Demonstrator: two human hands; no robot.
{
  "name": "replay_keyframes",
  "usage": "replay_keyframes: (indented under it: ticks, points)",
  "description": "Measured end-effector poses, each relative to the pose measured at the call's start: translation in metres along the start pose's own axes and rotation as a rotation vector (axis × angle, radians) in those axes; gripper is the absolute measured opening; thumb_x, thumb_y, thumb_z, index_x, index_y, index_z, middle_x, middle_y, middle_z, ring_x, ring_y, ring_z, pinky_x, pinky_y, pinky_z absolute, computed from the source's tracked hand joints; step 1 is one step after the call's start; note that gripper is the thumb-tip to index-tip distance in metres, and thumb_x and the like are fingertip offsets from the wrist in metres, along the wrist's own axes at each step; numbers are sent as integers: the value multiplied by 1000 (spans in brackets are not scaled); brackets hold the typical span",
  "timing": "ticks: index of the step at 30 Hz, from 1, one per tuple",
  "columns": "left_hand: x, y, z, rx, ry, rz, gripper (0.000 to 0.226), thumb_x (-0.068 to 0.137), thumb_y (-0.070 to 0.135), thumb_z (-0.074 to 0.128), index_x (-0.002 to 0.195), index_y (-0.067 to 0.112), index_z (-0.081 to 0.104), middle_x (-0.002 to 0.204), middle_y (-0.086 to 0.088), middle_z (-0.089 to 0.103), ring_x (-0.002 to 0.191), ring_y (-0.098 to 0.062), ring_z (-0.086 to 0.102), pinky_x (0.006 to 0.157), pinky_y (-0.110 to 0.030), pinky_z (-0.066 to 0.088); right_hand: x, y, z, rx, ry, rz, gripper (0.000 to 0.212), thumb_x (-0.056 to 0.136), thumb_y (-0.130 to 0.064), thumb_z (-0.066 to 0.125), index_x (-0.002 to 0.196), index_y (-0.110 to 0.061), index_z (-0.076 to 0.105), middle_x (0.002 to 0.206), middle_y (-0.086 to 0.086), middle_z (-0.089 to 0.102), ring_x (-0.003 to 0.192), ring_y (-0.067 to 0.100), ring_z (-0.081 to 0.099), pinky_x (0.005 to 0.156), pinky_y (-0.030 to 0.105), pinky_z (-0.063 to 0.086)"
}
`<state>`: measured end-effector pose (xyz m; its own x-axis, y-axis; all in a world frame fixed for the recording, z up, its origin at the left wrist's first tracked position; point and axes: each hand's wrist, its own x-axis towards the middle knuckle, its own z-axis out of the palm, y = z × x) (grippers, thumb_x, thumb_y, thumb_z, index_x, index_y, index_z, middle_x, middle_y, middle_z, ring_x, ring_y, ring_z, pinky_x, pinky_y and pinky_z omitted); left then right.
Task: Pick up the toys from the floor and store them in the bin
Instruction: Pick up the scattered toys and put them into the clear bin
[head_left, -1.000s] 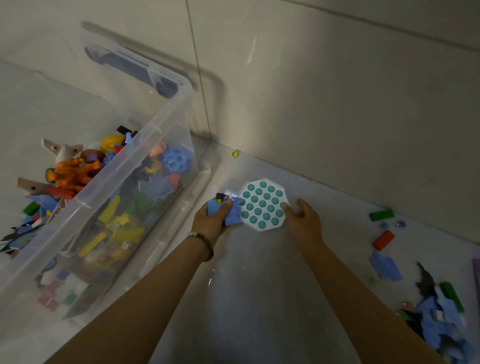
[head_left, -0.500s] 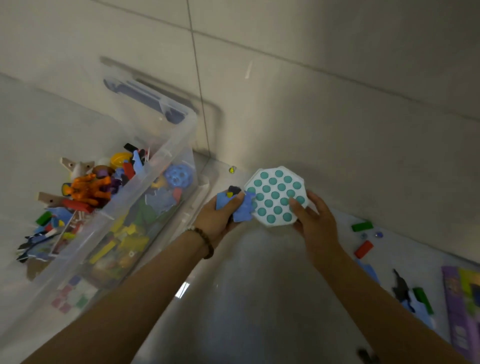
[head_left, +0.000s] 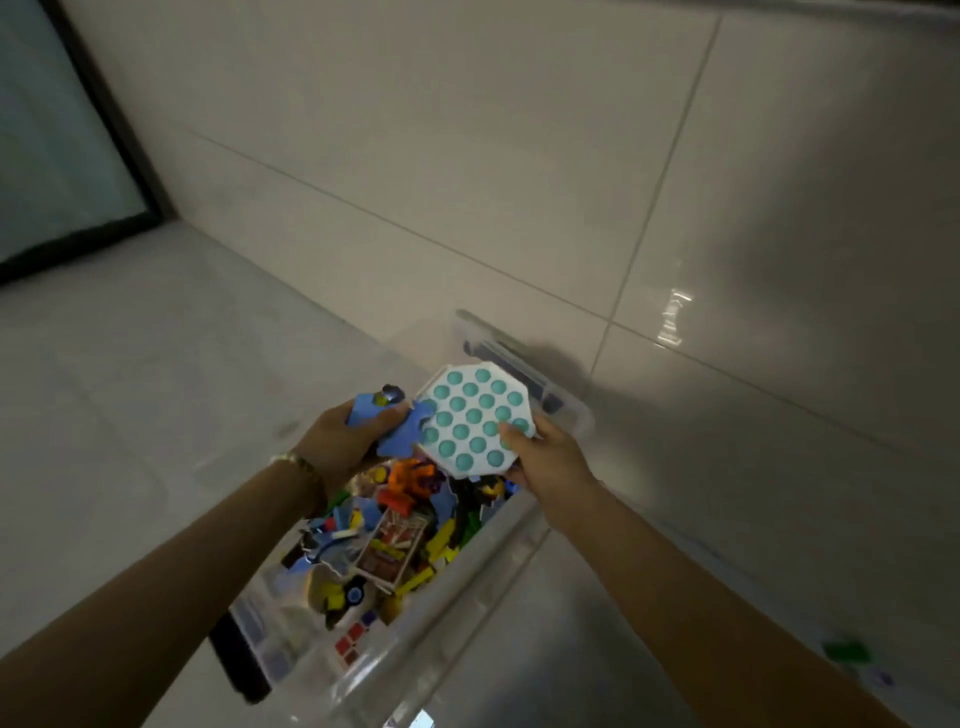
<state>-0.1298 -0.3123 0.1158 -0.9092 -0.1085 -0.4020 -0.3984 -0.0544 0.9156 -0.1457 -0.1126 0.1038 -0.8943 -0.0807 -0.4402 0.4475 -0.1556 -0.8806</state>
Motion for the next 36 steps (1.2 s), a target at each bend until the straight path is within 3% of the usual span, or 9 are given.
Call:
replay_keyframes:
  ticks: [4,7,9,14,19,22,26,29,36]
  points:
    - [14,-37,-34,171,18,-146,51,92,35,50,138,16,37,120,-6,54,85,-16,55,75,-34,53,21,20,30,-316,95,21,49,92,-18,55,136,-3,39,139,13,47,121,28,52,96,35,47]
    - [28,-47,-41,392,149,-154,70,91,40,51,147,13,18,150,-11,28,131,-28,38,108,-42,33,25,23,19,-375,147,-176,50,92,-10,52,140,-10,37,142,9,42,123,19,47,94,21,44]
    - [32,-38,-29,408,98,-83,63,93,34,50,146,12,23,152,-11,26,136,-26,33,105,-37,34,24,19,1,-305,132,-232,47,90,-4,52,135,-15,44,137,7,48,117,14,49,89,20,45]
    - [27,6,46,374,-78,183,50,91,31,54,136,15,40,137,-7,47,122,-16,48,87,-25,41,16,9,-77,-244,172,-311,43,87,-1,58,118,-31,54,126,7,57,110,17,55,82,20,47]
    - [21,15,157,225,-338,246,35,92,29,52,125,16,51,115,-3,59,105,-18,59,87,-30,50,-1,30,-176,-274,245,-187,39,83,-16,66,118,-30,56,114,-10,60,99,7,59,91,31,46]
    - [36,-28,216,399,-404,244,36,90,35,55,123,21,53,113,-3,61,95,-14,60,76,-23,49,-8,66,-227,-272,280,-72,47,84,-18,66,128,-19,52,130,-5,53,113,17,55,96,34,45]
    - [76,-110,246,726,-341,127,49,85,43,60,125,16,51,124,-4,59,112,-18,56,93,-28,45,-6,112,-265,-256,281,24,54,83,-18,67,133,-13,47,139,3,47,125,21,48,107,43,40]
    - [111,-155,247,815,-187,60,56,82,41,64,128,12,49,128,-8,55,116,-22,52,95,-27,39,8,137,-282,-263,269,39,52,83,-18,69,131,-15,50,136,1,49,123,19,49,104,36,41]
    - [174,-202,259,941,-20,149,59,79,47,65,127,17,52,130,-6,54,115,-22,55,93,-23,39,37,182,-317,-584,228,-125,54,73,-22,78,121,-25,55,129,-10,51,118,7,49,98,21,37]
